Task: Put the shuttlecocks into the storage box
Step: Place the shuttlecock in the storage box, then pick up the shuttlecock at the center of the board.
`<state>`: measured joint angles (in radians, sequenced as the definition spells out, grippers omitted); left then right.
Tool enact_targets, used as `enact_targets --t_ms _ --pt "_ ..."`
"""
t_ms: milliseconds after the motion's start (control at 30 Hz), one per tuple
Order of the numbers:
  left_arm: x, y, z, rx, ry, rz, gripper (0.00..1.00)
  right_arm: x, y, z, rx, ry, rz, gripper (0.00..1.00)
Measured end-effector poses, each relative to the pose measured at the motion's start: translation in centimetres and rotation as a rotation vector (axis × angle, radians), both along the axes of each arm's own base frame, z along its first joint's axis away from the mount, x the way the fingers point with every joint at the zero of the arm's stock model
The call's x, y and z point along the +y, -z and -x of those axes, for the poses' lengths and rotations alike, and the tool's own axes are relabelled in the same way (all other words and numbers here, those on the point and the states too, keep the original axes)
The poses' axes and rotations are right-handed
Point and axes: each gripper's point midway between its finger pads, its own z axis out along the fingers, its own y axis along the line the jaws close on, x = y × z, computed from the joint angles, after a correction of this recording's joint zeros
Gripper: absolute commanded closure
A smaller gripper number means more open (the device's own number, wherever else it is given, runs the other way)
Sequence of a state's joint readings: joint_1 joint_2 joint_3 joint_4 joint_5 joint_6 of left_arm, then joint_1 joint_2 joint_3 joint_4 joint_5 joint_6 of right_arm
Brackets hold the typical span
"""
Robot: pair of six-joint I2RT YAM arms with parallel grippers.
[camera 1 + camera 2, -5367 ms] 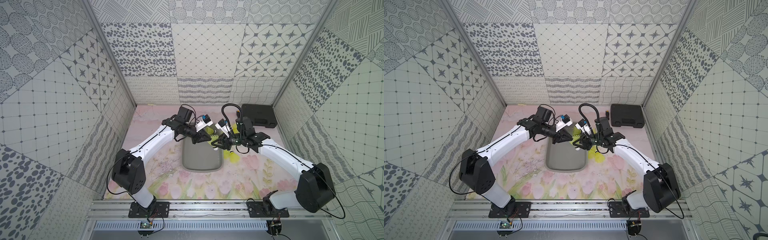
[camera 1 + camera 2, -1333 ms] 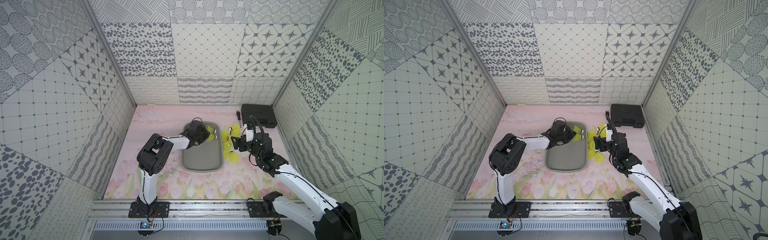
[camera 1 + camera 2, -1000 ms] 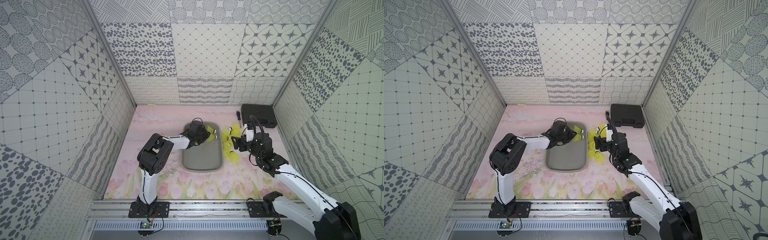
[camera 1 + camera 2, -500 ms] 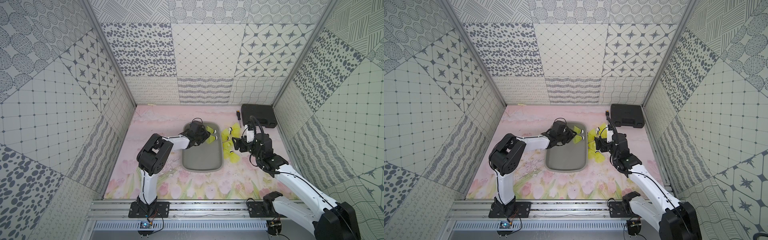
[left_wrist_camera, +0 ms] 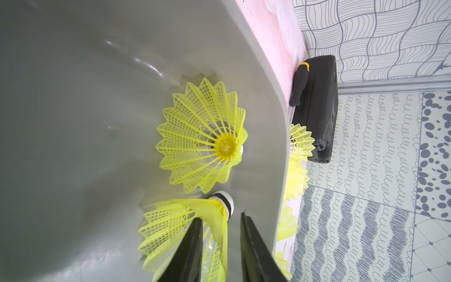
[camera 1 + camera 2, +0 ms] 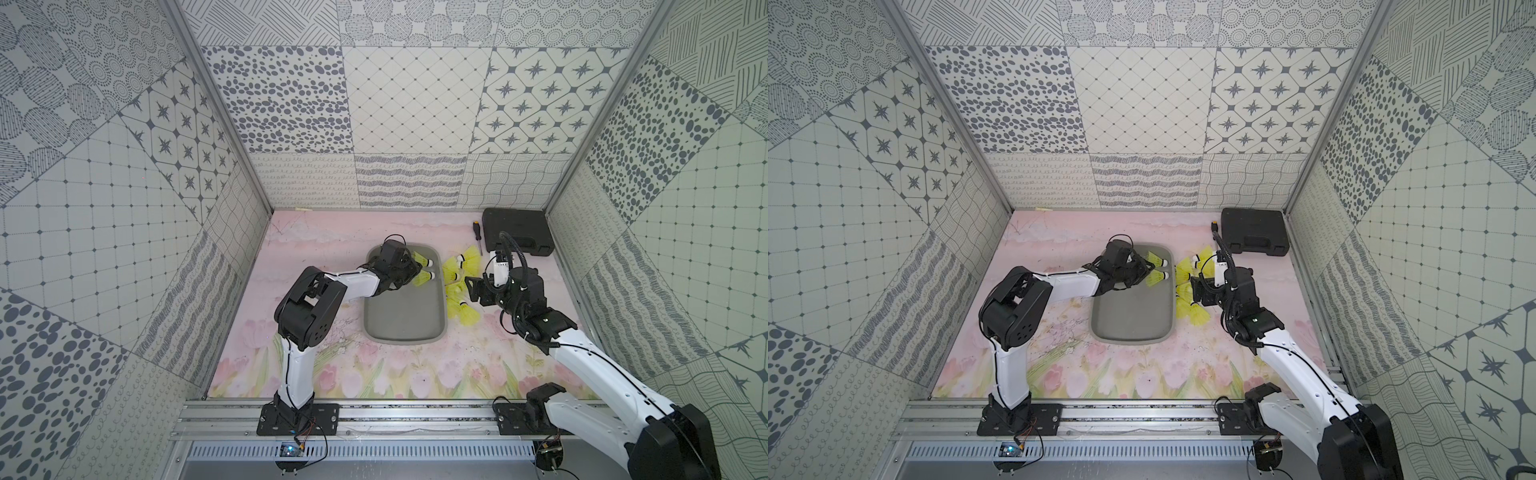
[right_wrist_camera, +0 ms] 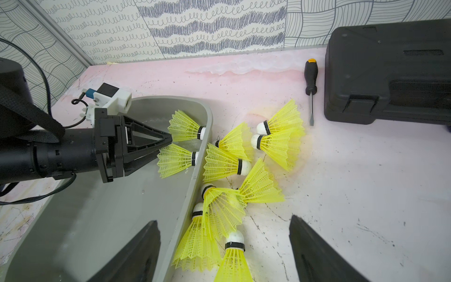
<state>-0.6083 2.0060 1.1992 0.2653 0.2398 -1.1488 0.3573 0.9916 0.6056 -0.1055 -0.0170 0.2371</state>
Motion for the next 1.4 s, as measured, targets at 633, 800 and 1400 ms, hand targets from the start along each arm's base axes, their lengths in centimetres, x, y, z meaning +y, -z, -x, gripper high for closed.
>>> enact_targets --t_ms 633,800,1400 --pt "0.4 -0.3 0.2 -0.012 0.025 -0.014 0.6 -0.6 1.8 0.6 0.082 0.024 -0.002 0.13" --pt "1.4 -1.7 0.6 -0.04 0.026 -0.017 0.6 -0.5 3.1 1.5 0.158 0.02 -0.015 0.16" --pt "11.6 -11.7 4.7 -0.233 0.039 -0.171 0.6 2.7 7.6 4.0 0.433 -0.101 -0.144 0.66"
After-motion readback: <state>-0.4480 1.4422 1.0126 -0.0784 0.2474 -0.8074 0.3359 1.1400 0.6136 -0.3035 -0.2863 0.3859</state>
